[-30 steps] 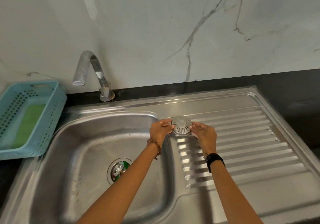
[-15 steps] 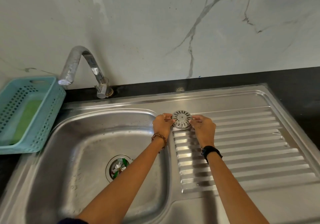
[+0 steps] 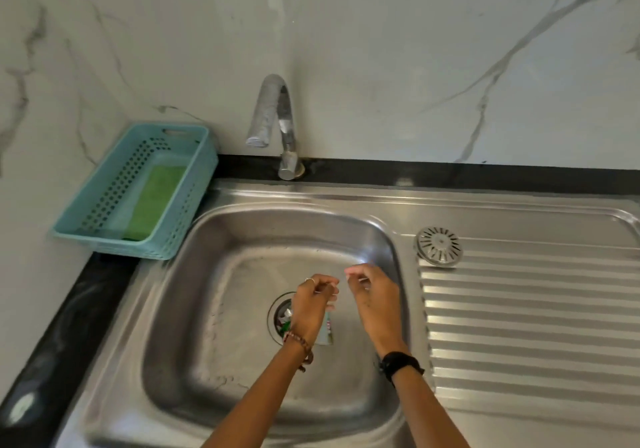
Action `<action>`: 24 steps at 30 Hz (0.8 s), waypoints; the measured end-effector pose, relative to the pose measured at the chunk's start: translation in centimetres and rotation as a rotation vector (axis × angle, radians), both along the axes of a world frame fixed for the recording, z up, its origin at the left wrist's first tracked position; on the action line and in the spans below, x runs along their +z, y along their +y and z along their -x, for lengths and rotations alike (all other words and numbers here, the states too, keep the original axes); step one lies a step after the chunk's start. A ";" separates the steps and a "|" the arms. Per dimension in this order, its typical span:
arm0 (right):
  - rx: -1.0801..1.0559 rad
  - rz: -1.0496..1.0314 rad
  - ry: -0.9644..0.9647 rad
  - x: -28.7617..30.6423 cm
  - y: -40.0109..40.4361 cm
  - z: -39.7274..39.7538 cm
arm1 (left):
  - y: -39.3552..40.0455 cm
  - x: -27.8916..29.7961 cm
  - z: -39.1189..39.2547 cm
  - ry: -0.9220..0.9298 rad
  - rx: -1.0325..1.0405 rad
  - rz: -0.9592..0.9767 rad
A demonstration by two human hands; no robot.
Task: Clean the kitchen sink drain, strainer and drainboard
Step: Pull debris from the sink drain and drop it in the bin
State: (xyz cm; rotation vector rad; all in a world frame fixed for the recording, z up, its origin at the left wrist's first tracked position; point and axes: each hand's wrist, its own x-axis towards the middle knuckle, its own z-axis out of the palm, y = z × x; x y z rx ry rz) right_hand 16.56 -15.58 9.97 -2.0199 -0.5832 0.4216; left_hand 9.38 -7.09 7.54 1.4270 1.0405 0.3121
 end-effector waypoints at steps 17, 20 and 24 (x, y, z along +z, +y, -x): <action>-0.162 0.740 0.348 -11.0 6.5 5.2 | 8.7 -11.2 6.6 0.612 -0.443 -0.374; -0.172 0.782 0.313 -11.8 7.0 5.6 | 8.6 -12.4 5.9 0.668 -0.616 -0.490; -0.197 0.773 0.272 -12.5 6.7 5.7 | 8.8 -13.2 5.4 0.752 -0.831 -0.689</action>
